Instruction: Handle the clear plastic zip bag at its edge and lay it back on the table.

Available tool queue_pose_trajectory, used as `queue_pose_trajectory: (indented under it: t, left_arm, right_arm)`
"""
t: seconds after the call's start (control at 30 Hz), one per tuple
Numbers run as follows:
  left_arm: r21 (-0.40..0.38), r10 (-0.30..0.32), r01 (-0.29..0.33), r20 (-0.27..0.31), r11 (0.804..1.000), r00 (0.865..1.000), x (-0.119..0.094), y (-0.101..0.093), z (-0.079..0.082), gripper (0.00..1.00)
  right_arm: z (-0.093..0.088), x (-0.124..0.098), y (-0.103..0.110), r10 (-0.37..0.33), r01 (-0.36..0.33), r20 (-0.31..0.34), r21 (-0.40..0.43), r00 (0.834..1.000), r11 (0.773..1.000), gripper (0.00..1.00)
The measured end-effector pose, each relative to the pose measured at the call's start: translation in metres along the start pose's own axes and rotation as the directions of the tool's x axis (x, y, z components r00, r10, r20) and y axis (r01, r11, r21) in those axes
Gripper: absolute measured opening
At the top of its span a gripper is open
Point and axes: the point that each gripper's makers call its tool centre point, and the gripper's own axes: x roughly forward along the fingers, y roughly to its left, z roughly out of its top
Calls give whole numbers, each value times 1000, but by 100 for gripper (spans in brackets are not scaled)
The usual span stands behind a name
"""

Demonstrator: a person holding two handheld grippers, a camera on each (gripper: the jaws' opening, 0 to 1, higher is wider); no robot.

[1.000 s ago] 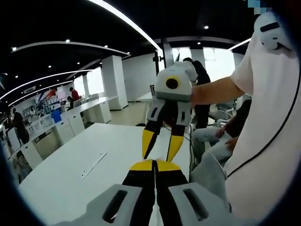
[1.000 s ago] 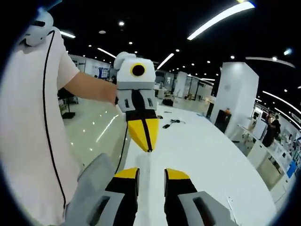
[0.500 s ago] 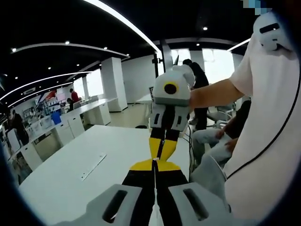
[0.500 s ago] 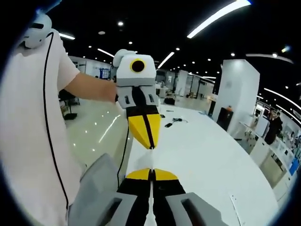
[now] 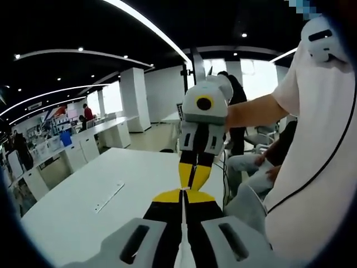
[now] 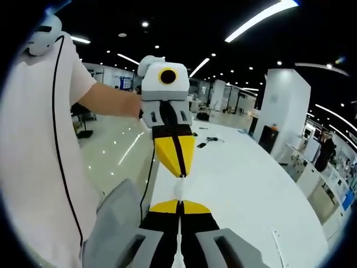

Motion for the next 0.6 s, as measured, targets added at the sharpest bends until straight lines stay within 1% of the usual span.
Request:
queue_pose_trajectory:
  t: [0.13,0.6]
  left_arm:
    - [-4,-2,2,5,1000,1000,0,-1,1,0]
    - [-8,-14,14,-5,1000,1000,1,-6,-1,0]
  right_arm:
    - [1,0,1,1,-1,-2,-5,1000,1000,0]
    - [0,0,2,6,-6,-13,-23,1000,1000,0]
